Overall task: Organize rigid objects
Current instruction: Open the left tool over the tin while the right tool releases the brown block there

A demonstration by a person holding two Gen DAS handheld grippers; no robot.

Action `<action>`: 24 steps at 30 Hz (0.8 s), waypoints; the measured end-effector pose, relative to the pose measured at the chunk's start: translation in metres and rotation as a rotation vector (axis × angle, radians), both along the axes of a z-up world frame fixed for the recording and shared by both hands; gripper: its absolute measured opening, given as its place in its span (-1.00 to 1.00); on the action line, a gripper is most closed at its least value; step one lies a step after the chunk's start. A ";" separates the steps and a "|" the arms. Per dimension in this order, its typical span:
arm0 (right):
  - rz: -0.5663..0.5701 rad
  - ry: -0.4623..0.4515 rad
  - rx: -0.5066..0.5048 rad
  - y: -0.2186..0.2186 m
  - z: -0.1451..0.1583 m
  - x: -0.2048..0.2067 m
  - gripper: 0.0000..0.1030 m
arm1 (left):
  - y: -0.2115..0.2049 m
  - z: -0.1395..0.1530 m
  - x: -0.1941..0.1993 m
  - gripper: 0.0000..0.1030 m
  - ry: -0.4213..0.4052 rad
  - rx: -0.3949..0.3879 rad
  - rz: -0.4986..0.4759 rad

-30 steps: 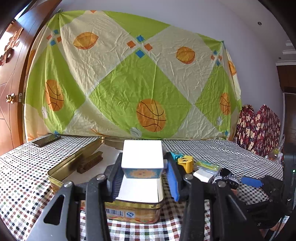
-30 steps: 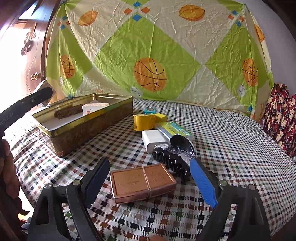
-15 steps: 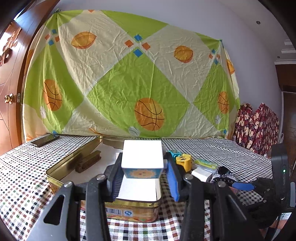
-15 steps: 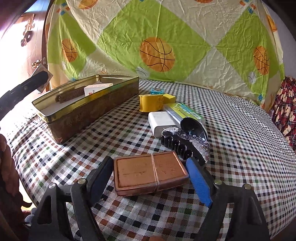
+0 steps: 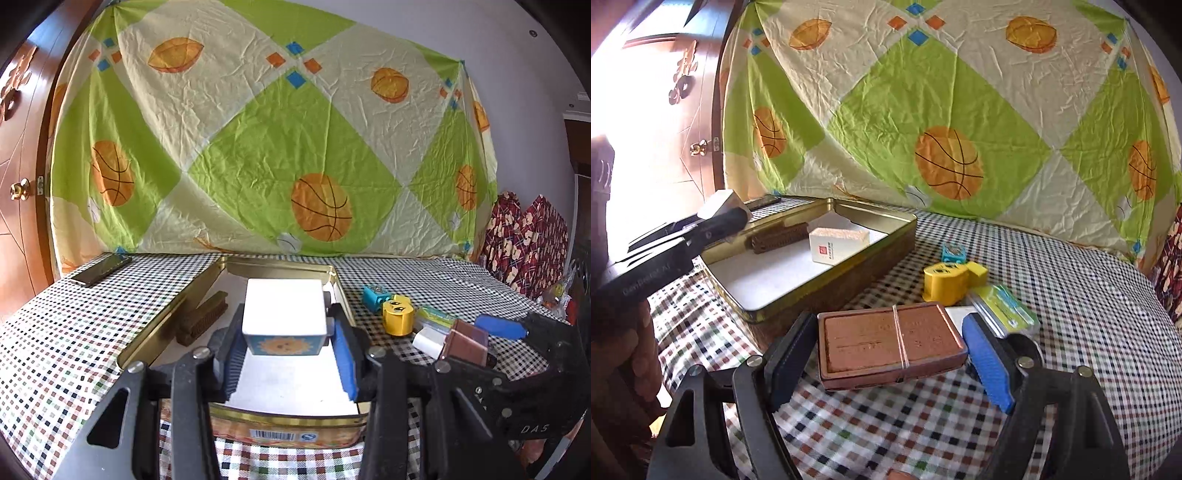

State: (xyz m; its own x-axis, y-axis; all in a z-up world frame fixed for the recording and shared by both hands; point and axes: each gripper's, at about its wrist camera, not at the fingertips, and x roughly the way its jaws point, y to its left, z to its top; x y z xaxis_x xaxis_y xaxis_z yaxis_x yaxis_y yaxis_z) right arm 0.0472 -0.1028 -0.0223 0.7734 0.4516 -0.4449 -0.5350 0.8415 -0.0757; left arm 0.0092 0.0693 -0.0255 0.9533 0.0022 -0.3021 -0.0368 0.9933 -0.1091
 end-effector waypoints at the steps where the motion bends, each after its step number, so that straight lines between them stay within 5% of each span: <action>1: 0.009 -0.007 -0.001 0.007 0.004 0.004 0.59 | 0.004 0.000 0.005 -0.19 0.024 -0.005 -0.001; 11: 0.071 0.000 0.011 0.071 0.027 0.054 0.59 | 0.040 -0.004 0.045 -0.19 0.178 -0.014 0.007; 24: 0.094 0.106 -0.032 0.116 0.003 0.095 0.60 | 0.068 -0.013 0.075 -0.19 0.311 0.002 0.020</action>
